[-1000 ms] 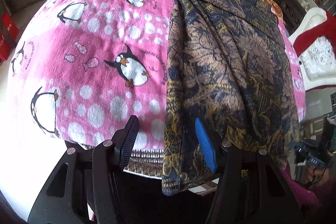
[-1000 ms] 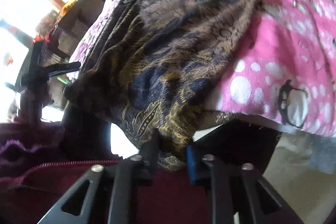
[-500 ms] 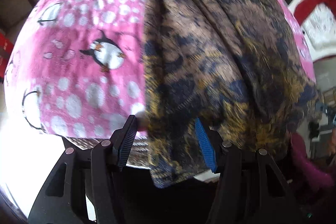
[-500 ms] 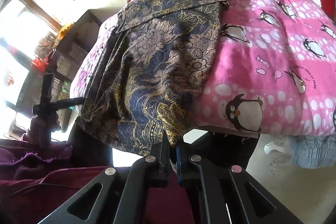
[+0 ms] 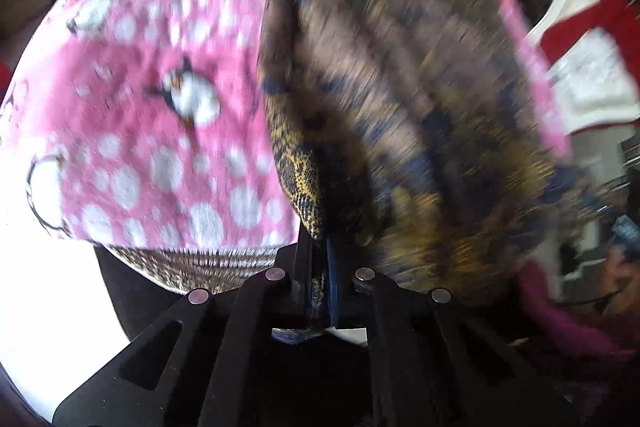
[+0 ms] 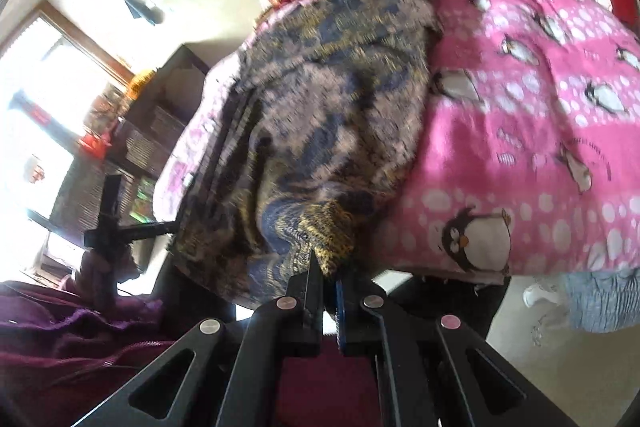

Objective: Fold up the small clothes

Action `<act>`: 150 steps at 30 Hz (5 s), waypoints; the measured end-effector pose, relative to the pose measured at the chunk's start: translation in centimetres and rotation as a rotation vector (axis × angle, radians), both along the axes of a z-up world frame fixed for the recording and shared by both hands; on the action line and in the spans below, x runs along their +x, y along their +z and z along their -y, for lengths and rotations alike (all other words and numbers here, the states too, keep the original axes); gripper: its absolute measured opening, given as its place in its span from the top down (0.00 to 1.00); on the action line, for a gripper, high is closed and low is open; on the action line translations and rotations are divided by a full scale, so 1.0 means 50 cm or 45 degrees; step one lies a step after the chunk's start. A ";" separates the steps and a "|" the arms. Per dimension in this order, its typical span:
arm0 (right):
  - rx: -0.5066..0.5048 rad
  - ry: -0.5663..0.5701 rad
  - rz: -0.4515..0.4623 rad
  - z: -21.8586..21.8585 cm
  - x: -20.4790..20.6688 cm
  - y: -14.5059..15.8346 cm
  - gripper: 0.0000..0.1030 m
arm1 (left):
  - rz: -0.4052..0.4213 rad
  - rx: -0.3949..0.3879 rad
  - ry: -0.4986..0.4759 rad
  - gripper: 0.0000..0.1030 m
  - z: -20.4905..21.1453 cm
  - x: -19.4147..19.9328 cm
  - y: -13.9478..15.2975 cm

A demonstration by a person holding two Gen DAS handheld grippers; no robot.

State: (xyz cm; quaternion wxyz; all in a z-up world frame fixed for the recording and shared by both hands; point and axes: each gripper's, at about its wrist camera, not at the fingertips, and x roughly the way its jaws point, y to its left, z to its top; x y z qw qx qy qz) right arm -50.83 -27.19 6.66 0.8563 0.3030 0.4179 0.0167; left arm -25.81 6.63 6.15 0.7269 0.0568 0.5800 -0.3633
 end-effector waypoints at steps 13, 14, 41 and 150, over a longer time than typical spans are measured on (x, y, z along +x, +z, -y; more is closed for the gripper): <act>0.077 0.016 0.026 0.001 -0.020 0.034 0.96 | -0.071 -0.103 0.162 0.96 -0.110 0.040 0.026; 0.089 0.015 0.017 0.005 -0.016 0.030 0.96 | -0.073 -0.131 0.159 0.96 -0.106 0.046 0.032; 0.058 -0.392 0.144 0.484 0.580 0.055 0.94 | 0.065 -0.285 0.288 0.95 0.301 0.644 0.090; -0.412 -0.264 -0.189 0.297 0.373 0.024 0.95 | 0.098 -0.132 -0.323 0.84 0.215 0.365 0.029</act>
